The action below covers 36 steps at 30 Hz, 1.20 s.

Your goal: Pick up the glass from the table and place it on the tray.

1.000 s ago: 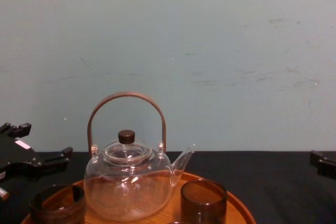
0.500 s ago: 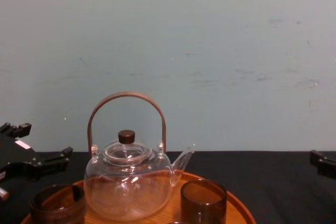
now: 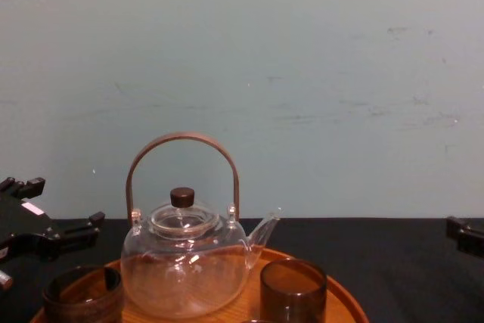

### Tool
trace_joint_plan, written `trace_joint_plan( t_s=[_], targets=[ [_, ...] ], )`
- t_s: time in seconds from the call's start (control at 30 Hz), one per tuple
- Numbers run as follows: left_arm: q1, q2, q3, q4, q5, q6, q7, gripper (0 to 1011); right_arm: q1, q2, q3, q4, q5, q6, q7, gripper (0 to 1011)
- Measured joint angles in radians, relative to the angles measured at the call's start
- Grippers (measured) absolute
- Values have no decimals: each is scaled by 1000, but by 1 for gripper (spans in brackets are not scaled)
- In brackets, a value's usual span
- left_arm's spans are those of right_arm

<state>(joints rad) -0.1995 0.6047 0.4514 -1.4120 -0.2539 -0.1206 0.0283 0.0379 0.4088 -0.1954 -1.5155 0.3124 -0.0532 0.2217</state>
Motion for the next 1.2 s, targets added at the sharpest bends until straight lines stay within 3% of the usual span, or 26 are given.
trace_joint_plan(
  t_s=[1.2],
  targets=[
    [0,0,0,0,0,0,0,1001,0,0,0,0,0,0,0,1002]
  ],
)
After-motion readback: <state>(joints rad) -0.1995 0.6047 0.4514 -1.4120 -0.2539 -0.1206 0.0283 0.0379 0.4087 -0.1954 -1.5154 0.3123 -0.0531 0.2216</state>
